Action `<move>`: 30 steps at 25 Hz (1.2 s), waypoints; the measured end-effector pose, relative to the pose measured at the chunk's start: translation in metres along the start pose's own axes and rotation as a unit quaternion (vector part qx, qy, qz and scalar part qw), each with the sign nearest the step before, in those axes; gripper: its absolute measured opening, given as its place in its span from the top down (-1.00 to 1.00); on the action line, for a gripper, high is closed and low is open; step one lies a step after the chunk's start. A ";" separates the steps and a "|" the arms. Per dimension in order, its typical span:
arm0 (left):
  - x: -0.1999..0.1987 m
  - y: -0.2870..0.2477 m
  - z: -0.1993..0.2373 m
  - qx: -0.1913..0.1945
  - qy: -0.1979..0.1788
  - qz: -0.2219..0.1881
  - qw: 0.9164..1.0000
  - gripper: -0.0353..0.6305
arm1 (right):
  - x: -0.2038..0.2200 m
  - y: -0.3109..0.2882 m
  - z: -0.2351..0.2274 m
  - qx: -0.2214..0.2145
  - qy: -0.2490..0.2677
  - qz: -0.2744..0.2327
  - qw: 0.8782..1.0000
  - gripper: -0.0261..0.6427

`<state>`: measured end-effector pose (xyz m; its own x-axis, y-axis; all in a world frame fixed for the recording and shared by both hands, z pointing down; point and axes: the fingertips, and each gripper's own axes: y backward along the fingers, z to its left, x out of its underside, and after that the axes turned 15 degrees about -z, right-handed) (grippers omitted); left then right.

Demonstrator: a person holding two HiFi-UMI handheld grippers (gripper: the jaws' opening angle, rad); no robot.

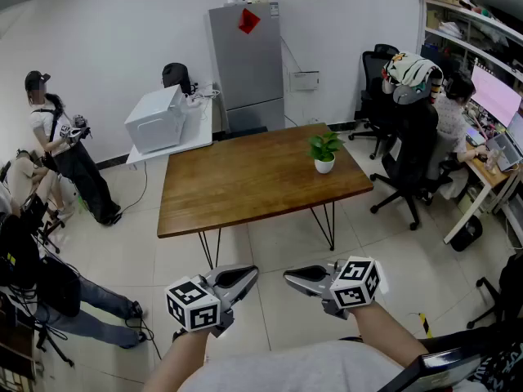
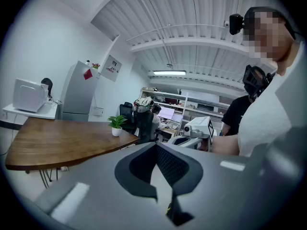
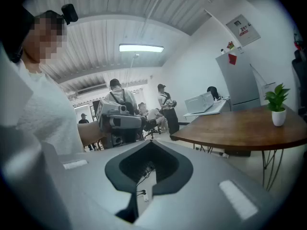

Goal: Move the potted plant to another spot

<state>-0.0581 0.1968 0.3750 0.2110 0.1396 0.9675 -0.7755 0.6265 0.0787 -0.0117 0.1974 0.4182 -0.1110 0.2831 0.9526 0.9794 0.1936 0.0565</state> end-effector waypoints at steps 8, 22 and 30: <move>0.003 -0.036 0.001 -0.005 -0.002 -0.002 1.000 0.93 | -0.010 0.024 -0.022 -0.011 0.004 -0.007 1.000 0.77; 0.024 -0.099 0.032 0.017 0.021 0.010 1.000 0.93 | -0.009 0.053 -0.087 0.024 -0.014 -0.015 1.000 0.91; 0.014 -0.151 0.123 0.041 0.037 0.024 0.998 0.93 | -0.029 0.021 -0.178 0.054 -0.027 -0.019 0.998 0.91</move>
<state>-0.0114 0.0095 0.4067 0.2145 0.2265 0.9501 -0.8312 0.5531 0.0558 0.0422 0.0257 0.4446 -0.1598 0.3235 0.9326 0.9509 0.3042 0.0575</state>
